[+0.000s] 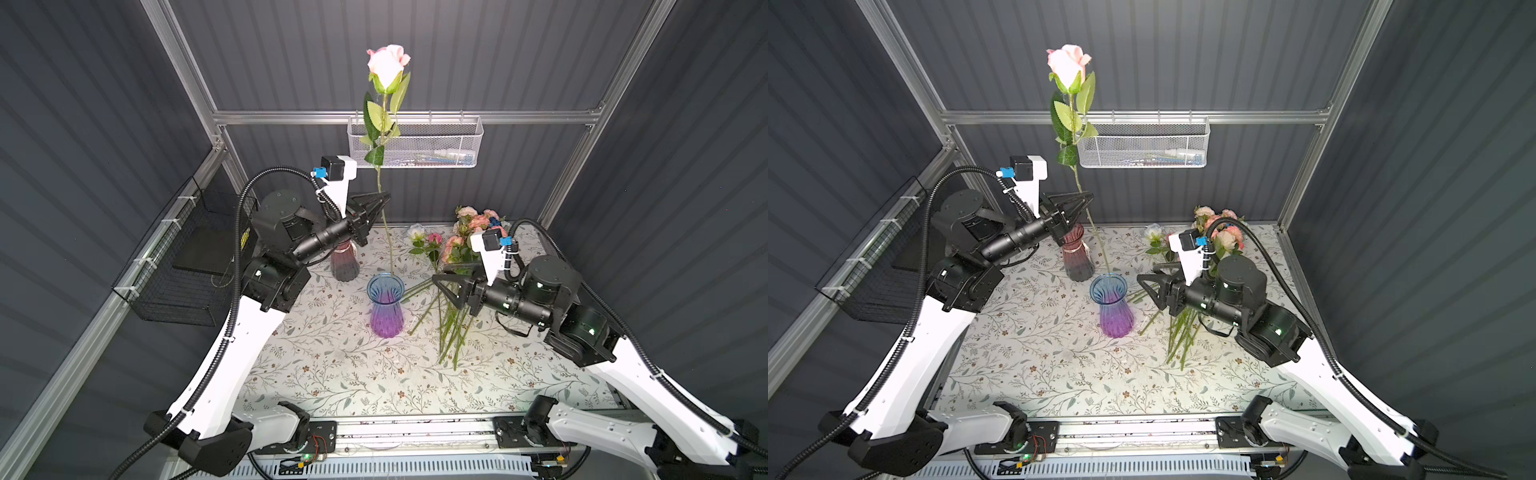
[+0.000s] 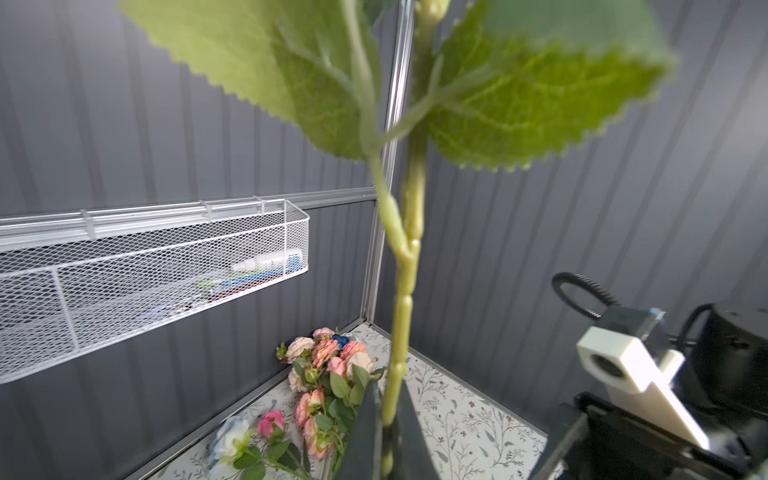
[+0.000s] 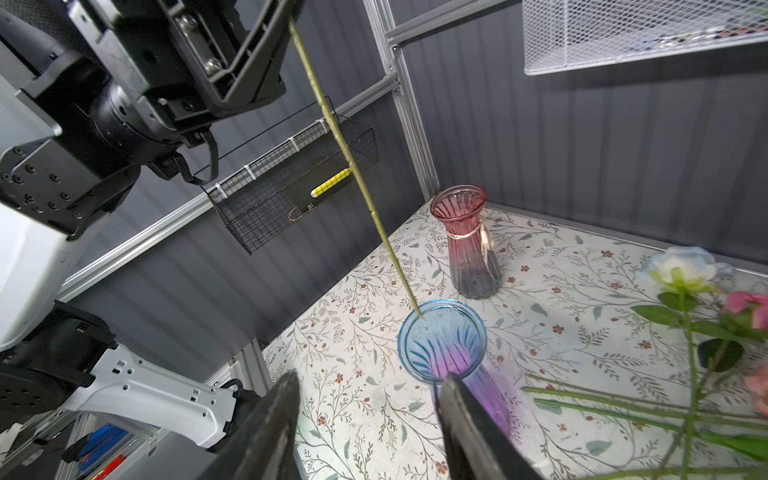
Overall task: Arrange the flowers into the vase
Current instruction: 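Lower the pink rose stem into the blue-purple vase with the left gripper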
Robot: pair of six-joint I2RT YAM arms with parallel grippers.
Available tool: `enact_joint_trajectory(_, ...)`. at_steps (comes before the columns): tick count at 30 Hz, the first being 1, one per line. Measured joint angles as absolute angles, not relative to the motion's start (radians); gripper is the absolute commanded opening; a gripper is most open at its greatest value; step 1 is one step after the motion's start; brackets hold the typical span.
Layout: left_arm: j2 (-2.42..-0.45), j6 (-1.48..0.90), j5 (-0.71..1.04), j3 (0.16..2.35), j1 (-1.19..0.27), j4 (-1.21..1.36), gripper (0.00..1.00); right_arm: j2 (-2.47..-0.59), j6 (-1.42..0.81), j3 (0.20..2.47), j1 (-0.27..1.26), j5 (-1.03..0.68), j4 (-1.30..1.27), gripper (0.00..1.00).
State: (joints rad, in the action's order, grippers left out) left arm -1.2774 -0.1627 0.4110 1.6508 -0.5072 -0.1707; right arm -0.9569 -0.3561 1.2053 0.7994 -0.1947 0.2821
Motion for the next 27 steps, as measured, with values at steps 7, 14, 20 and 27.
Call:
enact_joint_trajectory(7,-1.298,-0.137,0.336,1.473,-0.507,-0.120,0.00,-0.915,-0.355,1.175,0.799,-0.141,0.324,0.59)
enact_joint_trajectory(14,-1.298,-0.173,0.278,1.215,-0.507,-0.020,0.00,-0.899,-0.355,1.161,0.799,-0.107,0.355,0.61)
enact_joint_trajectory(20,-1.283,-0.233,0.242,1.098,-0.507,0.030,0.29,-0.893,-0.356,1.132,0.797,-0.084,0.375,0.65)
enact_joint_trajectory(27,-1.207,-0.283,0.191,1.065,-0.507,0.050,0.61,-0.891,-0.360,1.124,0.785,-0.078,0.375,0.67)
